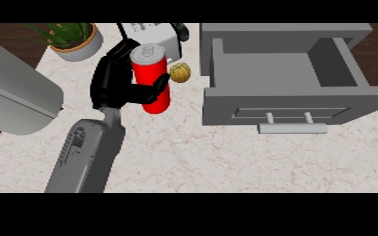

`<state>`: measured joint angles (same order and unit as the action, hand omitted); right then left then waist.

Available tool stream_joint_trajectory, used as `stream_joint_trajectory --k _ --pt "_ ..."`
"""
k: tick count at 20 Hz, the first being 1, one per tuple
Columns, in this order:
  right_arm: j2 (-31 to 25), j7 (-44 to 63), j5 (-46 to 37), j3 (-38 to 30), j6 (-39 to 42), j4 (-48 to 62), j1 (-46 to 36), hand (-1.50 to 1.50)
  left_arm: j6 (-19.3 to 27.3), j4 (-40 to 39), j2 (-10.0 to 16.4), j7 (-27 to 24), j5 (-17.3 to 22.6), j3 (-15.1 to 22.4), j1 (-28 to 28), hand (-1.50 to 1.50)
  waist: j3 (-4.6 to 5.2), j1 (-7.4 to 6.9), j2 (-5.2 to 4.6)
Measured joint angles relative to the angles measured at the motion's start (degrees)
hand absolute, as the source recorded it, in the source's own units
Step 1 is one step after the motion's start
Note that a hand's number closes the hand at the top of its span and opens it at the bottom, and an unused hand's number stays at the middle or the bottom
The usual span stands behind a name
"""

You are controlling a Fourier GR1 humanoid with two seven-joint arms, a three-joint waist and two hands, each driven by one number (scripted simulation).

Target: Pick up the can, place it into the drawer and close the drawer

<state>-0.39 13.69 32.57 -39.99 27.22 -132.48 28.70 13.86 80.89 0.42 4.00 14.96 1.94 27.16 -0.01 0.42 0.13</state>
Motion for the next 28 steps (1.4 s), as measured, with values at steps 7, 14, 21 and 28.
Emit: stream_joint_trajectory --k 7,14,21,28 --pt "-0.12 -0.33 0.12 0.64 -0.41 0.25 -0.17 -1.50 6.15 -1.50 -0.28 5.97 -2.22 1.65 10.20 1.50 0.00 0.30 -0.06" --pt "-0.56 0.73 -1.05 0.78 -1.06 1.36 -3.00 -1.50 11.35 -7.18 -0.39 7.80 -1.74 3.54 19.50 1.50 0.00 0.37 -0.12" --pt "-0.26 -0.15 -1.75 1.44 -0.49 2.16 -3.52 -1.50 15.92 -17.68 -0.41 4.64 1.45 5.07 29.68 1.50 -0.02 0.97 -0.27" --pt "-1.34 1.52 -0.81 0.90 -1.47 2.05 -5.01 -1.50 18.16 -27.07 -0.42 3.23 5.63 6.25 39.22 1.50 -0.01 1.23 -0.33"
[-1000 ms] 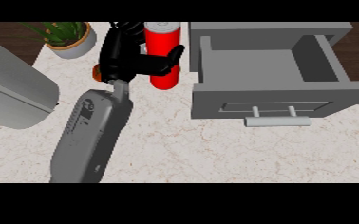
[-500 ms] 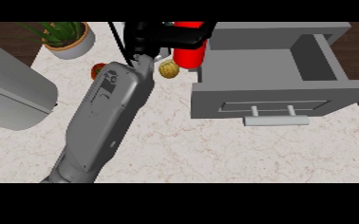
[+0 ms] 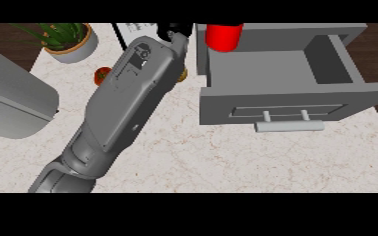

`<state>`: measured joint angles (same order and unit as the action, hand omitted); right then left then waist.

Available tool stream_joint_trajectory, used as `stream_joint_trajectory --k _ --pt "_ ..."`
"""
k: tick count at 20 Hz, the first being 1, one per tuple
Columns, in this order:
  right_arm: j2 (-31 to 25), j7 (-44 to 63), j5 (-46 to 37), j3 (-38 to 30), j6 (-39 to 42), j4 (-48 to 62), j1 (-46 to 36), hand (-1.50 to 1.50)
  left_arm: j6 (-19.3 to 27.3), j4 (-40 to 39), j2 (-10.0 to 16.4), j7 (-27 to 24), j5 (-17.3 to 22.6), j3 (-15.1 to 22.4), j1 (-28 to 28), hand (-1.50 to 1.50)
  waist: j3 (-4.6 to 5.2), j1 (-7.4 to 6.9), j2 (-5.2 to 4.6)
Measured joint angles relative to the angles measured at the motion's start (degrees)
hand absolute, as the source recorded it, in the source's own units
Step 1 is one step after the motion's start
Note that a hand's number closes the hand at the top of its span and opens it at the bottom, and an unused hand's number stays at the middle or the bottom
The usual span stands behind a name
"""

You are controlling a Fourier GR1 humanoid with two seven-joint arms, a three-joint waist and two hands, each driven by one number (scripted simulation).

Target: Pick up the can, place it into the drawer and close the drawer

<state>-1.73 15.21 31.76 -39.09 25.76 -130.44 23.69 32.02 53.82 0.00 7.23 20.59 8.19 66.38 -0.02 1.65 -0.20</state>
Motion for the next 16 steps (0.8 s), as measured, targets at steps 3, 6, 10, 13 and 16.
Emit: stream_joint_trajectory --k 3,6,10,13,16 --pt "0.05 0.51 -0.52 0.46 -0.03 -0.07 -0.81 -1.50 1.52 -4.27 0.01 -1.87 2.77 1.62 2.98 1.50 -0.01 0.33 -0.10" --pt "-0.28 0.14 -0.40 0.00 0.29 0.87 -1.59 -1.50 2.44 -7.75 0.01 -3.40 5.76 3.09 5.76 1.50 -0.02 0.65 -0.14" --pt "0.10 -0.09 -0.61 -0.26 1.07 0.77 -1.32 -1.50 3.46 -11.99 0.00 -5.52 9.91 5.53 8.70 1.50 -0.03 1.08 -0.21" --pt "0.70 -0.59 -1.43 0.04 1.75 0.88 -1.36 -1.50 5.02 -13.80 0.00 -6.76 13.73 8.87 9.80 1.50 -0.06 1.56 -0.26" --pt "-0.39 0.76 -0.82 -0.16 0.65 0.92 -2.66 -1.50 5.55 -16.87 0.00 -7.69 16.11 10.59 11.75 1.50 -0.05 1.73 -0.36"
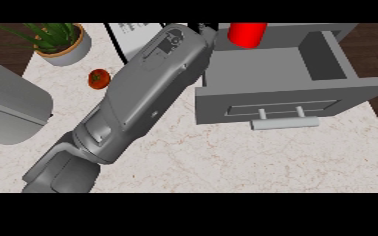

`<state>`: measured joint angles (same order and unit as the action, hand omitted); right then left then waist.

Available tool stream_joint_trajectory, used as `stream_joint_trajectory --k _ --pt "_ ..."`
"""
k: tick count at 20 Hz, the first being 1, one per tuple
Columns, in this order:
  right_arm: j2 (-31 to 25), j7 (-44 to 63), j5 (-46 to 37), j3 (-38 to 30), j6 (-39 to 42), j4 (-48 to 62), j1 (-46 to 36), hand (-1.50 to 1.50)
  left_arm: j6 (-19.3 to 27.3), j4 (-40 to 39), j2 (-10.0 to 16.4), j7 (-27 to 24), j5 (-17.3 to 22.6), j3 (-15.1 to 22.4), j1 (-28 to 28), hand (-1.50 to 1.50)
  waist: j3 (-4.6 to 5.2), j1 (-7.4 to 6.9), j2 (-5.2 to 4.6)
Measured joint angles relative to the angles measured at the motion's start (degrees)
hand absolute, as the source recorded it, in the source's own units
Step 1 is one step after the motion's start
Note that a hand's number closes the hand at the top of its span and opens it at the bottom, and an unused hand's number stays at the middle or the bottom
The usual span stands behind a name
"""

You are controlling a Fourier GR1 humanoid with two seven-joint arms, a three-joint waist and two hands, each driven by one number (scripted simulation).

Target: Pick up the can, place it into the drawer and close the drawer

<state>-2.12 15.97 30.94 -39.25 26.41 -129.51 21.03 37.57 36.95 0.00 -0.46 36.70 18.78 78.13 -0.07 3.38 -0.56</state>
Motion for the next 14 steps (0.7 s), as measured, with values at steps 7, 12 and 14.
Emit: stream_joint_trajectory --k 7,12,14 --pt "0.15 1.02 -0.56 1.41 -0.55 -0.80 -0.97 -1.50 1.25 -4.22 0.00 -2.51 6.10 4.82 1.28 1.50 -0.03 0.75 -0.19" --pt "-0.21 2.02 0.39 1.19 -0.95 -1.97 -1.17 -1.50 2.68 -6.60 0.00 -3.49 9.14 8.87 1.82 -1.50 -0.04 1.40 -0.32" --pt "-0.51 2.24 0.61 0.98 -1.07 -1.88 -1.45 -1.50 2.91 -7.64 0.00 -4.46 10.09 9.97 1.61 -1.50 -0.04 1.46 -0.37"
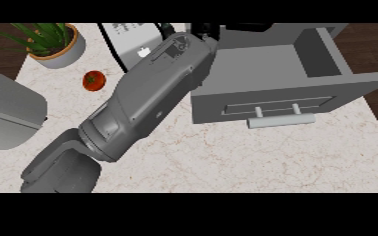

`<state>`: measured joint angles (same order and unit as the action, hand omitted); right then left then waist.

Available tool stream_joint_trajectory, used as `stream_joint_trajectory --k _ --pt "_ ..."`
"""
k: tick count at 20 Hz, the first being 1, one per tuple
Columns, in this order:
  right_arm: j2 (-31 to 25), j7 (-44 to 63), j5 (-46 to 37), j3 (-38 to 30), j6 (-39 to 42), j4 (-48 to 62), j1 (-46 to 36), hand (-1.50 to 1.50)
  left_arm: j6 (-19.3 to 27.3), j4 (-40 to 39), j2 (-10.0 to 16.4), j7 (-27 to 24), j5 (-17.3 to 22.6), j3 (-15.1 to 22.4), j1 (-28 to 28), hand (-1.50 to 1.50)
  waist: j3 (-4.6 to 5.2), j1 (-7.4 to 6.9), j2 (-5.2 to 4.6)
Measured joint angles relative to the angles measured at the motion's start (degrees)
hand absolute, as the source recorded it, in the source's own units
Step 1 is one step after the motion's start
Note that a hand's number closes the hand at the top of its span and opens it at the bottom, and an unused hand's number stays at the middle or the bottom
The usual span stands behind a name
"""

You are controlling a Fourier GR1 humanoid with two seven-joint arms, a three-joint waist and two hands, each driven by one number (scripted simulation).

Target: Pick up the can, place it into the drawer and close the drawer

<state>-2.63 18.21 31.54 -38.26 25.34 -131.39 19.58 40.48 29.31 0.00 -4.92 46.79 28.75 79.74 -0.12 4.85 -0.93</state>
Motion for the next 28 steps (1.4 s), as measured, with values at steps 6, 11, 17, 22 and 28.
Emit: stream_joint_trajectory --k 6,11,17,22,28 --pt "0.58 1.00 -0.80 1.11 -0.98 -0.67 -1.08 -1.50 2.68 -1.55 0.00 -0.38 2.92 3.44 0.49 -1.50 0.00 0.28 -0.11" --pt "0.58 0.74 -1.62 1.00 -0.76 -0.33 -1.40 -1.50 4.00 -2.10 0.01 -1.98 5.23 5.16 -0.24 -1.50 0.00 0.34 -0.13" --pt "0.61 -0.64 -1.61 0.63 0.70 0.96 -1.36 -1.50 4.05 -3.43 0.00 -4.84 7.84 5.73 -0.47 -1.50 -0.01 0.59 -0.22" --pt "-0.88 -4.93 -7.48 -0.59 2.60 -1.82 -2.65 -1.50 4.96 -2.53 0.00 -5.86 9.85 6.16 0.56 -1.50 -0.01 0.62 -0.22" --pt "-2.13 -9.65 -15.98 1.93 4.53 -4.43 -6.36 -1.50 4.23 -1.84 0.00 -8.92 11.67 5.90 0.72 -1.50 0.02 -0.54 -0.22"
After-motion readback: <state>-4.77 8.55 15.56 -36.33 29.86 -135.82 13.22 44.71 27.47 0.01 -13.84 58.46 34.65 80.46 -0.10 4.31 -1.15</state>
